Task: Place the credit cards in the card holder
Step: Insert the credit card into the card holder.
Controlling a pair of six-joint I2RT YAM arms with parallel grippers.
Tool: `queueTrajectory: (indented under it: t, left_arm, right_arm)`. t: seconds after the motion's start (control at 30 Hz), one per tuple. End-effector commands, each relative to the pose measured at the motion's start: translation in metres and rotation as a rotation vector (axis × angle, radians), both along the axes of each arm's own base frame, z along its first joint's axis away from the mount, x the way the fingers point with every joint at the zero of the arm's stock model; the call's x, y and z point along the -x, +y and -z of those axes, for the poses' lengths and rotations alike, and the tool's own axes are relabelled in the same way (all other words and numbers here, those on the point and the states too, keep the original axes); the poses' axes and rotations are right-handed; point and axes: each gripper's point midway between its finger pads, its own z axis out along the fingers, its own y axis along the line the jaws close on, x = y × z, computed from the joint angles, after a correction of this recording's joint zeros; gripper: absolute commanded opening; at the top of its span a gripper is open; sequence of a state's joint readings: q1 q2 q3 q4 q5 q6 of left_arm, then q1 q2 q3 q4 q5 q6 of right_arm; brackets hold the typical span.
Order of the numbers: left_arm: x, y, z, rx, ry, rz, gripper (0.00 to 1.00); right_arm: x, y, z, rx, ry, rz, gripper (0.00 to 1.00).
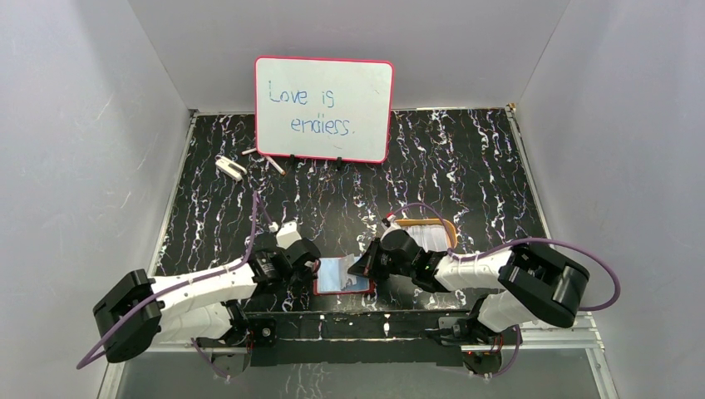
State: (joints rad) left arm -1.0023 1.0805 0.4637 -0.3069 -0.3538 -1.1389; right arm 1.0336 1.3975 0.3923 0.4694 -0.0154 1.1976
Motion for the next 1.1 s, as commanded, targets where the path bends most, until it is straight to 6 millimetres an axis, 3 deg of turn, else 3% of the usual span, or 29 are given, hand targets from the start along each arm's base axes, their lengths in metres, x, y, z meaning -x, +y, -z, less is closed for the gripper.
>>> queueTrajectory:
  t: [0.0, 0.5, 1.07]
  left_arm:
    - [0.002, 0.010, 0.012, -0.049, 0.019, -0.017, 0.00]
    - [0.011, 0.006, 0.027, -0.030, 0.073, 0.000, 0.00]
    - [0.013, 0.006, 0.029, -0.038, 0.087, 0.004, 0.00]
  right_arm:
    - [-0.001, 0.006, -0.007, -0.038, -0.027, -0.026, 0.00]
    - [0.005, 0.002, 0.009, -0.062, 0.025, 0.000, 0.00]
    - [-0.007, -0.010, 0.010, -0.051, -0.024, 0.079, 0.00]
